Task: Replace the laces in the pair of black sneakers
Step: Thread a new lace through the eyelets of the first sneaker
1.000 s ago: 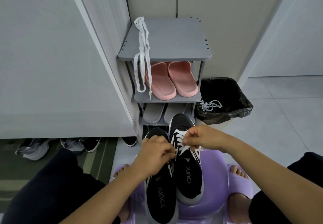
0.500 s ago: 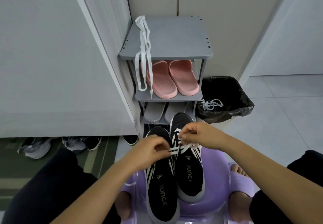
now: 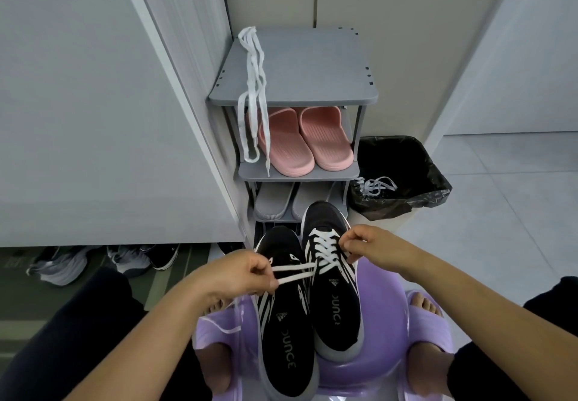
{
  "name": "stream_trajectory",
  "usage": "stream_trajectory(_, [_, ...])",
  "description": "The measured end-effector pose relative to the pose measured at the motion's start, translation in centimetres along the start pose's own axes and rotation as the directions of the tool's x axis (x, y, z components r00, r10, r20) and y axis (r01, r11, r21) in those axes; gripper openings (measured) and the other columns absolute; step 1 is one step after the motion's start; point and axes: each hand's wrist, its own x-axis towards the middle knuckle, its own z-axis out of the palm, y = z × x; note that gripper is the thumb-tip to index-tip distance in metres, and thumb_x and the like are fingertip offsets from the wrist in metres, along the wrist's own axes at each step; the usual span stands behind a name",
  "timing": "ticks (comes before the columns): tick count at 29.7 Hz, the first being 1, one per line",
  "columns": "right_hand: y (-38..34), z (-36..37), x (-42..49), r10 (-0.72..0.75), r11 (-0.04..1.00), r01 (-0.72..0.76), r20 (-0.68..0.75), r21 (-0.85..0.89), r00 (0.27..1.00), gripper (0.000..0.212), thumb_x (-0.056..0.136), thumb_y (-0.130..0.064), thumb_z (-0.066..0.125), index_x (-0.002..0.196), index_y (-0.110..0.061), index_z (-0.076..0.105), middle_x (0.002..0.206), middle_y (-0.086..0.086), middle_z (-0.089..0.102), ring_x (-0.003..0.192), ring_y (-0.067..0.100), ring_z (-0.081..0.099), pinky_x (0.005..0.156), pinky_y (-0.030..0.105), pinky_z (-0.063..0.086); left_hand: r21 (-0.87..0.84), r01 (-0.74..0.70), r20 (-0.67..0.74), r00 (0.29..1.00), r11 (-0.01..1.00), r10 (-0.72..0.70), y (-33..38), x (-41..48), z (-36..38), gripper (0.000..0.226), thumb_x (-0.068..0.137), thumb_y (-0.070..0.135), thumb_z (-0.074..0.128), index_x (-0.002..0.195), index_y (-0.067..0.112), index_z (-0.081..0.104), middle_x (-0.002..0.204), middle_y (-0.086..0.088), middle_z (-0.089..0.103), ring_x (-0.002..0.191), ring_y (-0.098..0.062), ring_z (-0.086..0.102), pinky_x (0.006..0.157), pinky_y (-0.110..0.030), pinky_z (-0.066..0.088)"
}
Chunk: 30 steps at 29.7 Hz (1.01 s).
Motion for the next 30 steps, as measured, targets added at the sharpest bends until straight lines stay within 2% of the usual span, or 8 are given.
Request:
stream_trajectory(7, [-0.5, 0.0, -0.2, -0.047, 0.998, 0.046, -0.038, -0.035, 0.998, 0.008, 0.093, -0.016, 0.051, 0.094, -0.017, 0.059, 0.086, -0.005, 0.063, 0.075, 0.004, 0.062, 0.084, 0.029, 0.048, 0.256, -0.066, -0.312, 0.939, 0.965, 0.147, 0.4, 1.6, 1.7, 0.019, 0.091, 0.035, 0.055, 0.097, 0.019, 0.063, 0.091, 0.002, 0.054, 0.083, -0.01, 0.051, 0.071, -0.02, 0.037])
stream_trajectory(12, [-2.0, 1.0, -0.2, -0.22, 0.969, 0.208, -0.077, -0.135, 0.972, 0.014, 0.091, -0.012, 0.053, 0.097, -0.015, 0.065, 0.084, -0.008, 0.062, 0.072, 0.0, 0.056, 0.074, 0.015, 0.044, 0.318, -0.052, -0.2, 0.972, 0.947, 0.12, 1.7, 3.4, 2.8, 0.014, 0.086, 0.029, 0.063, 0.097, 0.022, 0.067, 0.101, 0.004, 0.046, 0.105, -0.015, 0.046, 0.091, -0.026, 0.039])
stream_trajectory(18, [-3.6, 3.1, 0.3, -0.346, 0.854, 0.363, 0.114, -0.373, 0.931, 0.018, 0.08, -0.024, 0.07, 0.098, -0.018, 0.068, 0.078, -0.012, 0.042, 0.069, 0.001, 0.044, 0.064, 0.006, 0.034, -0.259, -0.123, -0.162, 0.983, 0.958, 0.082, 4.8, 1.5, 0.4, 0.009, 0.087, 0.008, 0.059, 0.083, 0.016, 0.055, 0.069, 0.0, 0.063, 0.064, -0.01, 0.058, 0.067, -0.02, 0.048])
stream_trajectory(20, [-4.2, 3.9, 0.2, -0.341, 0.908, 0.357, 0.11, -0.219, 0.934, 0.012, 0.081, -0.02, 0.071, 0.086, -0.01, 0.067, 0.075, -0.006, 0.046, 0.066, 0.007, 0.044, 0.065, 0.013, 0.036, -0.231, -0.273, -0.344, 0.921, 0.934, 0.184, 5.7, 0.8, -0.1, 0.007, 0.087, 0.012, 0.059, 0.089, 0.018, 0.056, 0.076, 0.003, 0.066, 0.069, -0.006, 0.059, 0.067, -0.013, 0.044])
stream_trajectory(23, [-5.8, 3.2, -0.2, -0.297, 0.937, 0.289, 0.011, 0.195, 0.955, 0.012, 0.081, -0.01, 0.07, 0.07, -0.01, 0.063, 0.063, -0.001, 0.054, 0.06, 0.008, 0.047, 0.06, 0.015, 0.039, 0.021, -0.363, -0.728, 0.633, 0.932, 0.263, 5.8, 0.9, -1.3, 0.013, 0.086, 0.009, 0.059, 0.084, 0.022, 0.056, 0.079, 0.009, 0.06, 0.071, 0.0, 0.054, 0.066, -0.006, 0.04])
stream_trajectory(24, [-6.3, 2.6, -0.3, -0.293, 0.915, 0.289, -0.029, 0.281, 0.956, 0.014, 0.081, -0.009, 0.069, 0.069, -0.014, 0.063, 0.06, -0.006, 0.056, 0.057, 0.004, 0.049, 0.061, 0.011, 0.039, -0.006, -0.377, -0.736, 0.629, 0.926, 0.251, 5.7, 1.0, -1.7, 0.016, 0.085, 0.006, 0.058, 0.08, 0.022, 0.057, 0.075, 0.008, 0.06, 0.067, 0.0, 0.054, 0.064, -0.007, 0.04])
stream_trajectory(27, [-7.5, 0.7, -0.7, -0.318, 0.827, 0.325, -0.094, 0.459, 0.943, 0.012, 0.082, -0.007, 0.064, 0.072, -0.013, 0.063, 0.059, -0.011, 0.064, 0.058, -0.004, 0.056, 0.069, 0.012, 0.041, -0.142, -0.297, -0.341, 0.91, 0.944, 0.234, 6.1, 0.8, -0.3, 0.008, 0.083, 0.016, 0.066, 0.082, 0.023, 0.062, 0.068, 0.007, 0.061, 0.055, 0.0, 0.054, 0.059, -0.015, 0.04])
stream_trajectory(30, [-8.4, 0.0, -1.3, -0.332, 0.783, 0.324, -0.084, 0.531, 0.94, 0.007, 0.077, -0.011, 0.064, 0.071, -0.013, 0.063, 0.056, -0.012, 0.063, 0.052, -0.002, 0.053, 0.067, 0.018, 0.037, -0.011, -0.259, -0.311, 0.919, 0.966, 0.243, 6.3, 2.3, 3.4, 0.014, 0.08, 0.035, 0.07, 0.076, 0.025, 0.06, 0.054, 0.01, 0.048, 0.049, -0.001, 0.043, 0.054, -0.02, 0.034])
